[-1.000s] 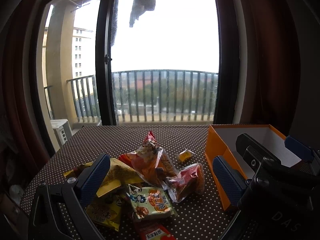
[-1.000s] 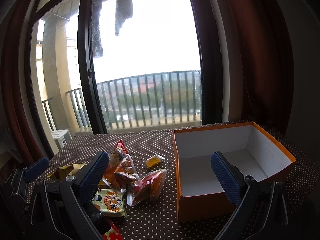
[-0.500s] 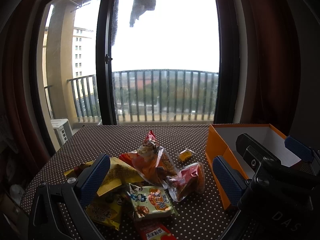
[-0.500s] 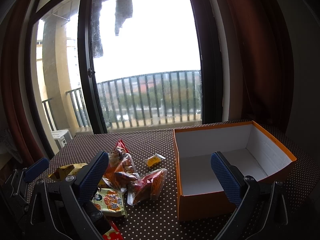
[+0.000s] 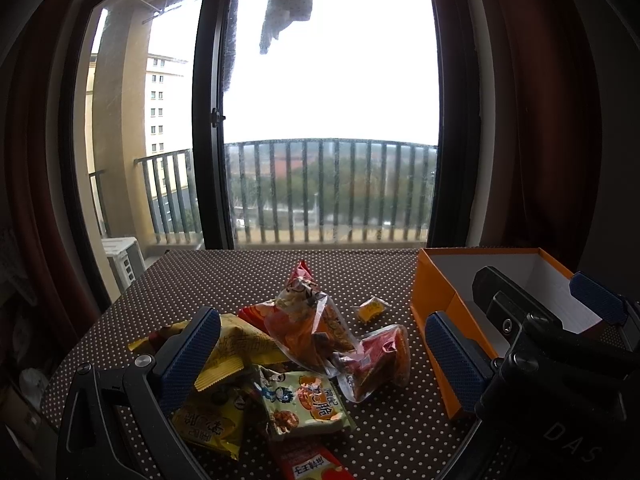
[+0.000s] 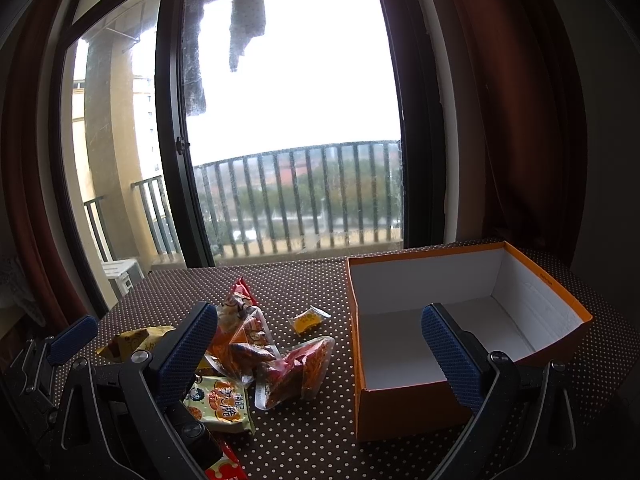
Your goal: Organize snacks
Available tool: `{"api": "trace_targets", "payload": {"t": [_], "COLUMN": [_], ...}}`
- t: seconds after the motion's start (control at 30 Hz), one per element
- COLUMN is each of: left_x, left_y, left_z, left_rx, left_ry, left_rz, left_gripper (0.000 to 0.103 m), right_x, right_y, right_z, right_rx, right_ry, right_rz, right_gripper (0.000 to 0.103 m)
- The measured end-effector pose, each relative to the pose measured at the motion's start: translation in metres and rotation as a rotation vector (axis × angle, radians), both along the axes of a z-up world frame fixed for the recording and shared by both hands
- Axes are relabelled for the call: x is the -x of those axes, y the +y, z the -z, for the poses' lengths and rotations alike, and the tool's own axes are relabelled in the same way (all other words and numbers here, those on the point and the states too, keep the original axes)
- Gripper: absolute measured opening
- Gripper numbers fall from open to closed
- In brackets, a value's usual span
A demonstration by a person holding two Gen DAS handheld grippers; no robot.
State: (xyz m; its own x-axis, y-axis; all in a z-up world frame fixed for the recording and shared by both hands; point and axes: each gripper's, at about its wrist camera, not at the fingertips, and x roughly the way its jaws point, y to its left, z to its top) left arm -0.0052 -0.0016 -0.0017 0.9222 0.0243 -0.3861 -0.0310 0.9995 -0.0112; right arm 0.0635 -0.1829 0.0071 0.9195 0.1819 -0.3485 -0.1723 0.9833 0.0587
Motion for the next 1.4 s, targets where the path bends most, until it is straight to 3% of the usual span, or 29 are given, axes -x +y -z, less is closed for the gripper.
{"api": "trace_targets", "payload": {"t": [0.57, 0.9, 1.4], "left_x": [0.002, 0.006, 0.002], "left_y": [0.014, 0.023, 0.019], "left_z": [0.021, 0.054, 0.108], "left_rx": [-0.026, -0.037, 0.019], "left_ry": [0.039, 0.094, 0.226], "left_rz": [-0.049, -0.103, -0.077], "left_gripper": [0.101, 0.099, 0.099], "right_x": [-0.004, -0.010, -0.015], "right_y": [0.013, 0.026, 0.036], "right_z": [0.021, 0.057, 0.112], "right_rx": [-0.005, -0.003, 0.033], "right_ry": [0.040, 0.100, 0.207], "right_rz": [-0.027, -0.056, -0.095], "right_gripper": [0.103, 0.103, 0.103]}}
